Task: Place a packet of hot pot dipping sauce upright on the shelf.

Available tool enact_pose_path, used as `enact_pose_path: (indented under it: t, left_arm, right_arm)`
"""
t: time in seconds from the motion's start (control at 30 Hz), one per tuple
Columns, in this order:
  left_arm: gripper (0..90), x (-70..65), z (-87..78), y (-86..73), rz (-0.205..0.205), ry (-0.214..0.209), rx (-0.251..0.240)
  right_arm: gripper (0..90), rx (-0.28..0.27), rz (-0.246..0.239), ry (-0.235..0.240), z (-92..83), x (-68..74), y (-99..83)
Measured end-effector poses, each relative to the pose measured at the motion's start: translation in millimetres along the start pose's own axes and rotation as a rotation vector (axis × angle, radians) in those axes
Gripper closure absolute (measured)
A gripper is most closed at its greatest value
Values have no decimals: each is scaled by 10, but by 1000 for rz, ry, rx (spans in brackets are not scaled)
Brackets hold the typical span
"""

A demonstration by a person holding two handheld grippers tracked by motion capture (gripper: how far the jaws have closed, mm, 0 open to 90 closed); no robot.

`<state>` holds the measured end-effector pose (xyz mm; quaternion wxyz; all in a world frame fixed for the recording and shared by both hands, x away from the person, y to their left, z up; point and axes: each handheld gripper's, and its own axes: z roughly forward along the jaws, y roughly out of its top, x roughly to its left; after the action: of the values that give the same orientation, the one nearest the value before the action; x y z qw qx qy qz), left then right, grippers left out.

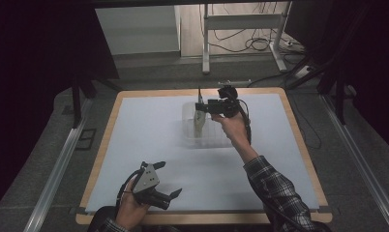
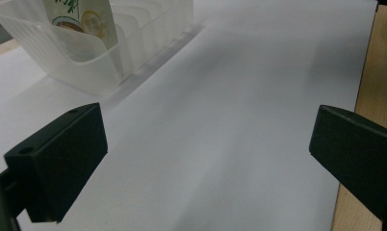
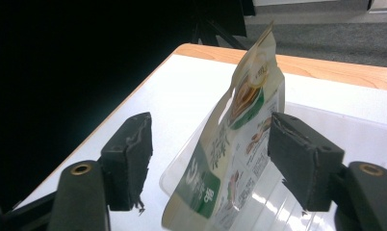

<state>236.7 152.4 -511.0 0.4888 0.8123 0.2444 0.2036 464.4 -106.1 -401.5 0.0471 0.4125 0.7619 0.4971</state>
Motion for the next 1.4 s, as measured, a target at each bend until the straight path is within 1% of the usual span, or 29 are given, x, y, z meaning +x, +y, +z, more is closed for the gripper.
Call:
enact_pose_path:
  t: [0.1,0.13,0.17,0.27,0.33,0.43,0.5,0.53,0.63,0.67,0.8,0.83,0.9,1.03,1.07,1.4]
  left_arm:
    - [0,-4,5,-1,-5,-2,-3]
    - [0,-5,6,-1,-4,-2,-3]
    - [0,-6,7,-1,-4,-2,-2]
    - [0,-10,11,-2,-2,-5,1]
    - [0,-11,12,-2,-2,-5,1]
    - [0,-10,11,-2,-2,-3,0]
    - [0,-8,11,-3,-3,-3,-2]
    - [0,-8,11,-3,-3,-3,-2]
    - [0,-6,9,-2,0,-2,1]
    - [0,-6,9,-2,0,-2,1]
    - [0,-6,10,-2,-1,-2,1]
    - [0,-6,10,-2,-1,-2,1]
    - [0,-6,10,-2,-1,-2,1]
    - [0,-6,11,-3,-1,-3,0]
    - [0,-6,11,-2,-2,-2,0]
    - [0,-8,16,-3,-2,-6,4]
  right_arm:
    - [297,4,-12,-4,-9,19,-17]
    - [279,8,-32,-14,-18,35,-31]
    - [269,11,-42,-16,-23,45,-40]
    - [221,17,-67,-5,-38,63,-66]
    - [201,20,-73,11,-50,69,-83]
    - [182,22,-84,28,-69,73,-108]
    - [171,24,-94,28,-80,80,-124]
    - [171,24,-94,28,-80,80,-124]
    - [155,28,-120,29,-99,98,-162]
    - [155,28,-120,29,-99,98,-162]
    - [133,39,-150,42,-119,128,-210]
    - [133,39,-150,42,-119,128,-210]
    - [123,44,-180,40,-133,157,-238]
    - [117,44,-197,48,-153,187,-260]
    - [112,46,-208,50,-163,201,-280]
    - [104,69,-244,47,-208,215,-397]
